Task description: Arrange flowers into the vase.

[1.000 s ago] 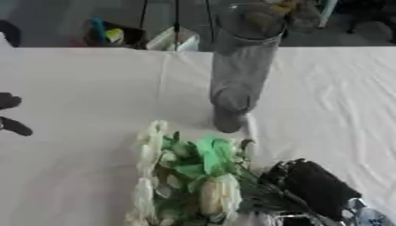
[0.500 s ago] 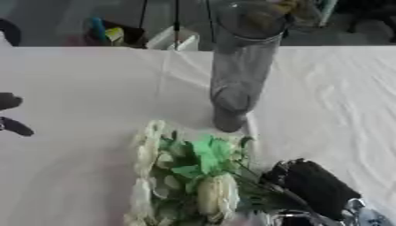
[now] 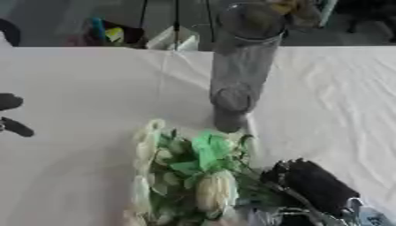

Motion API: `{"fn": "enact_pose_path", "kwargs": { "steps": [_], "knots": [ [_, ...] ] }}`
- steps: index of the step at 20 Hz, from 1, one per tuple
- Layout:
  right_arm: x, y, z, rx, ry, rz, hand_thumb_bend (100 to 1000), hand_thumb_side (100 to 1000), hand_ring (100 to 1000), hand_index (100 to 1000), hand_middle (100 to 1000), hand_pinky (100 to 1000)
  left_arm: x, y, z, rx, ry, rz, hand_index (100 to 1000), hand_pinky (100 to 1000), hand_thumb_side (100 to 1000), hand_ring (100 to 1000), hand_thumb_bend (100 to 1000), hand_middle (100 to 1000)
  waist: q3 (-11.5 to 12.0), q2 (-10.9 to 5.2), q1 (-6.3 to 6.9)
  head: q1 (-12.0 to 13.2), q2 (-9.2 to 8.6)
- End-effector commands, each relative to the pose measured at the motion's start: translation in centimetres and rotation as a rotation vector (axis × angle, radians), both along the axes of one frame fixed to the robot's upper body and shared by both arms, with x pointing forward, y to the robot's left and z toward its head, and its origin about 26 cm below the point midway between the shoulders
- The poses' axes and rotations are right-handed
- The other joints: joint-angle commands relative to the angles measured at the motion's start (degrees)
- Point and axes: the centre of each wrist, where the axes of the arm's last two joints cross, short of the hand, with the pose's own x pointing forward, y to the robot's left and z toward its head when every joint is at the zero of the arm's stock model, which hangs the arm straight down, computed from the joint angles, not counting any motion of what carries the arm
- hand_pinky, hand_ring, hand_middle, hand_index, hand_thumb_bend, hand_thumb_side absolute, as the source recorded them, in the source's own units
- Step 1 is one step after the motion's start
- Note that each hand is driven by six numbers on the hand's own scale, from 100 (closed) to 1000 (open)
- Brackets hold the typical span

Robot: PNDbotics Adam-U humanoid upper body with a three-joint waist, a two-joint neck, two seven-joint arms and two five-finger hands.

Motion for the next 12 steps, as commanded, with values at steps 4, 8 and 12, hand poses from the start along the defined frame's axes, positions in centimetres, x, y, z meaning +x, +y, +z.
{"fn": "enact_pose_path", "kwargs": {
  "steps": [4, 8, 12],
  "knots": [
    [0.07, -0.67, -1.35, 0.087, 0.096, 0.127, 100, 645, 100, 100, 100, 148, -0.23, -0.18, 0.69, 0.011, -0.029, -0.01, 898, 479, 1000, 769, 100, 728, 0.0, 0.37, -0.25, -0.23, -0.74],
    [0.28, -1.15, -1.14, 0.146, 0.058, 0.172, 100, 652, 100, 100, 100, 105, -0.24, -0.19, 0.67, 0.014, -0.028, -0.01, 898, 479, 1000, 767, 100, 728, -0.06, 0.39, -0.24, -0.26, -0.83],
    [0.42, -1.45, -0.99, 0.163, 0.011, 0.164, 100, 673, 100, 100, 100, 100, -0.24, -0.19, 0.66, 0.016, -0.028, -0.009, 898, 479, 1000, 767, 100, 729, 0.05, 0.36, -0.27, -0.22, -0.76]
  ]
}}
